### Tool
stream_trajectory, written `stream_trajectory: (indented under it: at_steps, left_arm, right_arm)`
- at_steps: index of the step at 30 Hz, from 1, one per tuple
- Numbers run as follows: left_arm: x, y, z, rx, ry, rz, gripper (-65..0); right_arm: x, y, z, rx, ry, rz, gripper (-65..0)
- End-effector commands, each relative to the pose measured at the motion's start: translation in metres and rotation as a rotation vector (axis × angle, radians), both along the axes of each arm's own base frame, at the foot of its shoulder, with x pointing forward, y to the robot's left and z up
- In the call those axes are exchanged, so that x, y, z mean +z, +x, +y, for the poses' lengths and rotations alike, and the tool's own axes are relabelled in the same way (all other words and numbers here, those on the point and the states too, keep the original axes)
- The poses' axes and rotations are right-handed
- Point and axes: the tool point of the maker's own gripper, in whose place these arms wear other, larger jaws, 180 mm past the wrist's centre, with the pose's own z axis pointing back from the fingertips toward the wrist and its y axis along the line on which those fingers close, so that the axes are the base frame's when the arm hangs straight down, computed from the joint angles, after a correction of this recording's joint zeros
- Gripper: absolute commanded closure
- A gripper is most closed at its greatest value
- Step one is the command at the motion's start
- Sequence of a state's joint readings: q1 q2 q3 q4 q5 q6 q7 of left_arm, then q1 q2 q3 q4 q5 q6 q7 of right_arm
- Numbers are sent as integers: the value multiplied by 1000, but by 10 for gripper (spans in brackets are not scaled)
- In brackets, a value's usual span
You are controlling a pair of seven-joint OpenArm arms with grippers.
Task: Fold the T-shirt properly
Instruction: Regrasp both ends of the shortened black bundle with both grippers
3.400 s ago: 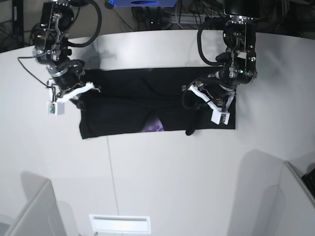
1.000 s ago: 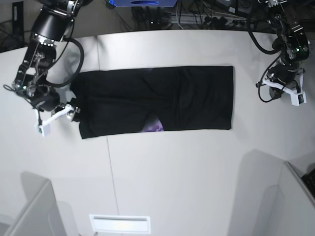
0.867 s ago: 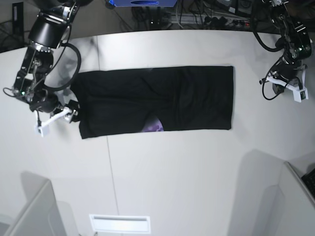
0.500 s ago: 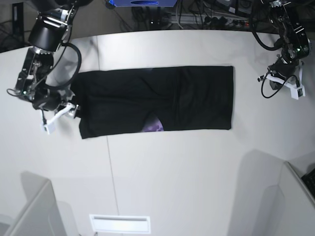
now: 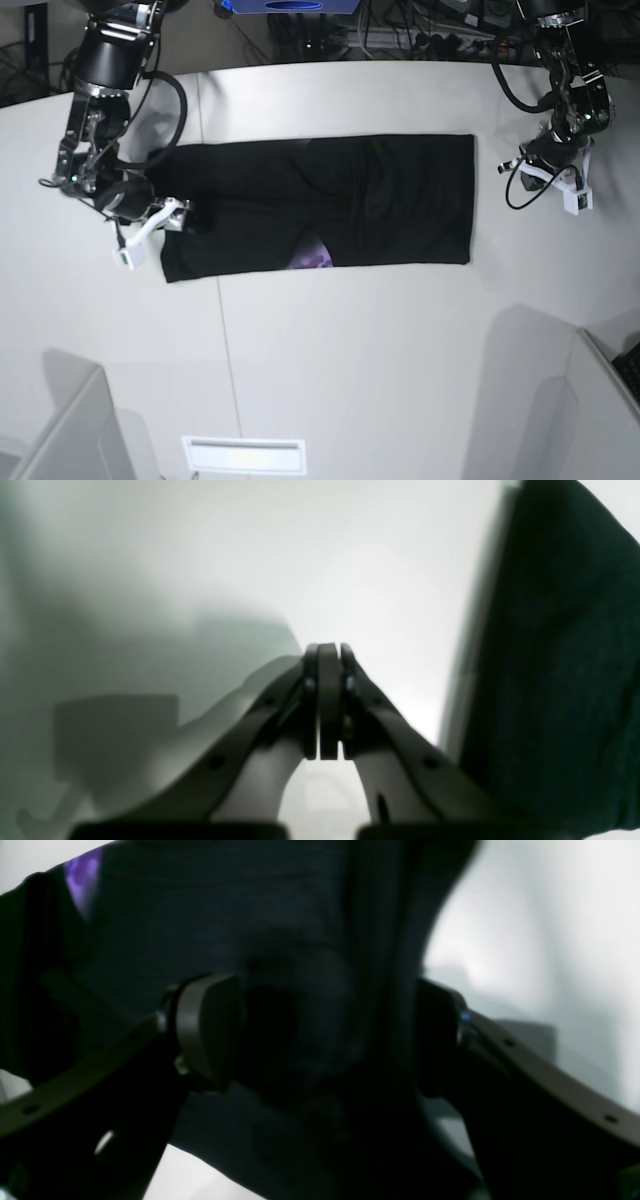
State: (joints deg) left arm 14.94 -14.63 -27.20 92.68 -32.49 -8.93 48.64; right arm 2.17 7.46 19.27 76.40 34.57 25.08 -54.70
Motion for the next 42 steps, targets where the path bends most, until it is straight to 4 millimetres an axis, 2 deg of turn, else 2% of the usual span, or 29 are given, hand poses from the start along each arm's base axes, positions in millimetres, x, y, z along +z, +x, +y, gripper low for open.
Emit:
stream_trajectory:
  at_steps: [1, 6, 8, 10, 15, 19, 21, 24, 27, 31, 34, 36, 42]
  left_arm:
    - [8, 10, 3, -7, 15, -40, 0]
    - [-8, 21, -22, -60, 4, -86, 0]
    - [-16, 20, -29, -71, -7, -79, 0]
    - [-24, 18, -33, -75, -16, -63, 0]
    - [-34, 21, -50, -113, -38, -41, 0]
    - [-36, 23, -67, -160, -50, -37, 0]
    - [-35, 31, -78, -191, -57, -43, 0]
    - [-38, 35, -93, -230, -68, -38, 0]
    - [-36, 45, -107, -268, -75, -47, 0]
    - [-35, 57, -124, -314, -83, -55, 0]
    - [-31, 64, -134, -336, -91, -69, 0]
    - [-25, 73, -143, -336, -109, -92, 0]
    - [-30, 76, -153, -327, -137, -83, 0]
  right_arm:
    - [-20, -27, -1, 43, -47, 130, -467]
    - [-23, -31, 3, 51, -45, 143, -464]
    - [-25, -31, 2, 45, -44, 143, -423]
    - [-24, -31, 2, 44, -45, 142, -327]
    - [-17, -16, -5, 12, -53, 75, -11]
    - [-14, -3, -23, 13, -154, 49, 0]
    - [-14, -1, -33, 23, -230, 55, 0]
    - [-11, 7, -39, 32, -303, 50, 0]
    - [6, 17, -47, 38, -384, 1, 0]
    - [29, 27, -32, 100, -439, -79, 0]
    - [36, 26, -22, 150, -502, -106, 0]
    - [41, 28, -9, 175, -525, -130, 0]
    - [66, 32, 6, 160, -606, -198, 0]
